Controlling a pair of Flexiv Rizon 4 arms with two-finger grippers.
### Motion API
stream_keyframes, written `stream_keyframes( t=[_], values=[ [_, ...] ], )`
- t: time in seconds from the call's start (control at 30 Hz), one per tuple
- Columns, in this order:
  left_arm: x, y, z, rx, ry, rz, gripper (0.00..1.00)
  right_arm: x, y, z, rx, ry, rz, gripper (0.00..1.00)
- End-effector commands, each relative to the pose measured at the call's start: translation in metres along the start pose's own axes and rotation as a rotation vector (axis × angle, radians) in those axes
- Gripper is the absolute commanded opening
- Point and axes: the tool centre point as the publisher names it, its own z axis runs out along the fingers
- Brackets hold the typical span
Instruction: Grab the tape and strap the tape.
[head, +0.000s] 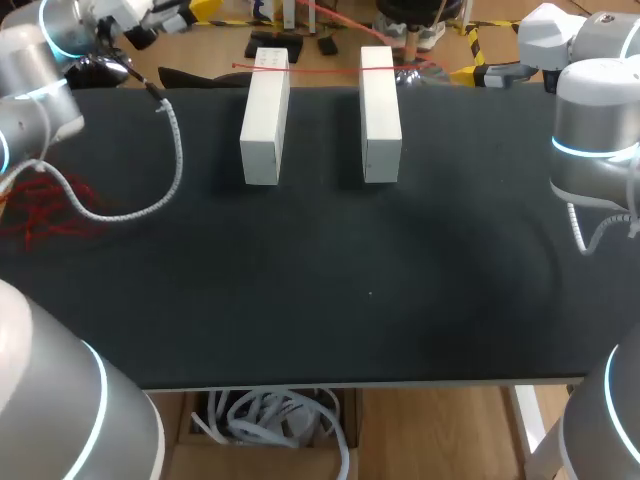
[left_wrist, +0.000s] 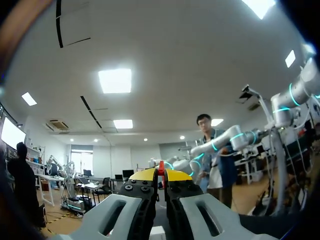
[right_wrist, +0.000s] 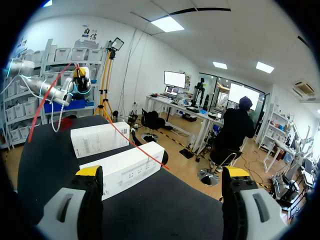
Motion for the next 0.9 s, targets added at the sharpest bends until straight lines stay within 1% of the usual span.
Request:
stream_keyframes(
  t=[0.03,0.17,0.37,0.47,0.5,0.53,0.57,0.6,0.63,0.67,0.7,0.77,0.8,0.87,0.9],
  values=[
    [0.019,-0.018,0.012,-0.181,-0.236,0.007,0.00,0.000,0.000,0.000,-0.001,0.000,0.000,1.00],
    [0.029,-0.024,0.020,-0.193,-0.257,0.012,0.00,0.000,0.000,0.000,-0.001,0.000,0.000,1.00],
    [0.042,-0.027,0.029,-0.195,-0.293,0.029,0.00,0.000,0.000,0.000,-0.001,0.000,0.000,1.00],
    [0.048,-0.029,0.034,-0.181,-0.302,0.042,0.00,0.000,0.000,0.000,-0.001,0.000,0.000,1.00],
    [0.050,-0.029,0.036,-0.147,-0.299,0.061,0.00,0.000,0.000,0.000,-0.001,0.000,0.000,1.00],
    [0.052,-0.030,0.038,-0.145,-0.300,0.061,0.00,0.000,0.000,0.000,-0.001,0.000,0.000,1.00],
    [0.055,-0.030,0.038,-0.161,-0.307,0.056,0.00,0.000,0.000,0.000,-0.001,0.000,0.000,1.00],
    [0.057,-0.031,0.040,-0.138,-0.304,0.070,0.00,0.000,0.000,0.000,-0.001,0.000,0.000,1.00],
    [0.058,-0.031,0.041,-0.131,-0.303,0.072,0.00,0.000,0.000,0.000,-0.001,0.000,0.000,1.00],
    [0.060,-0.031,0.042,-0.145,-0.311,0.068,0.00,0.000,0.000,0.000,-0.001,0.000,0.000,1.00],
    [0.062,-0.032,0.043,-0.126,-0.309,0.082,0.00,0.000,0.000,0.000,-0.001,0.000,0.000,1.00],
    [0.065,-0.032,0.045,-0.145,-0.319,0.076,0.00,0.000,0.000,0.000,-0.001,0.000,0.000,1.00],
    [0.067,-0.032,0.046,-0.135,-0.318,0.084,0.00,0.000,0.000,0.000,-0.001,0.000,0.000,1.00],
    [0.070,-0.032,0.047,-0.147,-0.326,0.077,0.00,0.000,0.000,0.000,-0.001,0.000,0.000,1.00],
    [0.072,-0.032,0.048,-0.129,-0.324,0.087,0.00,0.000,0.000,0.000,-0.001,0.000,0.000,1.00]
  ],
)
